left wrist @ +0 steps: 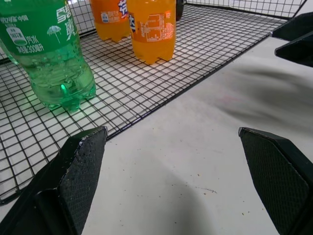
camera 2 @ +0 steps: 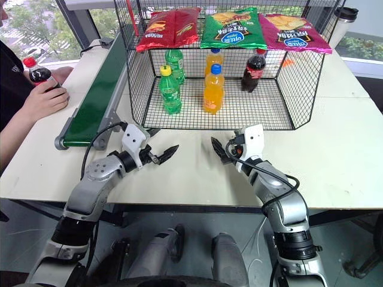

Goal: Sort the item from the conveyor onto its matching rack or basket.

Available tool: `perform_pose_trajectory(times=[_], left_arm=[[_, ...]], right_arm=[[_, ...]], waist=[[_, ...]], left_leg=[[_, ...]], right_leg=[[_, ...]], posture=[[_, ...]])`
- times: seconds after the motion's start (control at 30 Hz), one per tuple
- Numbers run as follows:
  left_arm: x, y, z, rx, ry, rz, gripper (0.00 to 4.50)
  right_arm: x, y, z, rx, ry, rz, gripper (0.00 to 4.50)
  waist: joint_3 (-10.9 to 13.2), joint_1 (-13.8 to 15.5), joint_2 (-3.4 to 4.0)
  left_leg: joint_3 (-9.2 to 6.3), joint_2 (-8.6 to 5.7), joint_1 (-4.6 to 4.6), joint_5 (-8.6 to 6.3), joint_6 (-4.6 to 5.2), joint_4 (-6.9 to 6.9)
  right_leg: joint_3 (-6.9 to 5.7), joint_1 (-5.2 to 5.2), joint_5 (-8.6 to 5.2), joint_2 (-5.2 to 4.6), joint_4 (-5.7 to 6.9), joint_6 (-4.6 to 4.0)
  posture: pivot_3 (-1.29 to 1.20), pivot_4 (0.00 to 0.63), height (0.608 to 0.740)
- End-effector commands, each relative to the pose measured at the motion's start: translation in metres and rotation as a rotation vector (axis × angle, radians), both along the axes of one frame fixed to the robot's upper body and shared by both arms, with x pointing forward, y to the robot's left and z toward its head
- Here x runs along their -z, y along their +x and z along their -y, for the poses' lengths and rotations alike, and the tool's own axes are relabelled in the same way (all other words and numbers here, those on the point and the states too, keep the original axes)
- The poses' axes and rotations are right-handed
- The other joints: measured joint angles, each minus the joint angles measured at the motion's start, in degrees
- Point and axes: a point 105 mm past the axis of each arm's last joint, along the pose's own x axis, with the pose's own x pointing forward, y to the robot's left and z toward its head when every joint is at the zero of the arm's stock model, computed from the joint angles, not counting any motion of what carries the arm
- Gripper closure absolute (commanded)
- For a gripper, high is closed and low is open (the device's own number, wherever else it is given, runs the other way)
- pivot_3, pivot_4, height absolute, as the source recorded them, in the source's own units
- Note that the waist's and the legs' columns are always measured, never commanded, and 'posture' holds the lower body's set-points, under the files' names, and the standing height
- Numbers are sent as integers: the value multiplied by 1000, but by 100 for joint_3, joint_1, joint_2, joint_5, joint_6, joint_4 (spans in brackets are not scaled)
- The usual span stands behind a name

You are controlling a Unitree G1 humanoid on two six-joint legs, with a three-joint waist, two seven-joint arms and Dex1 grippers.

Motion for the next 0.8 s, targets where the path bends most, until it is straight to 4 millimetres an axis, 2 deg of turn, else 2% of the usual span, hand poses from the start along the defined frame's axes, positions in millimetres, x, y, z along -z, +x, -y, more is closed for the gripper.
perform_pose_trajectory(times=[0.03, 0.8], left_arm=[[-13, 1, 1, 3, -21, 51, 0], [-12, 7, 10, 24, 5, 80, 0]], right_arm=[[-14, 3, 3, 5, 9, 64, 58], [-19, 2, 11, 7, -20, 84, 58]], waist=[[0, 1, 0], [0, 1, 0]], left_leg=[[0, 0, 0, 0, 0, 0], [0, 0, 1, 0, 0, 1]], right_leg=[[0, 0, 0, 0, 0, -1], [0, 1, 4, 0, 1, 8]], posture=[[0, 150, 738], [0, 150, 738]])
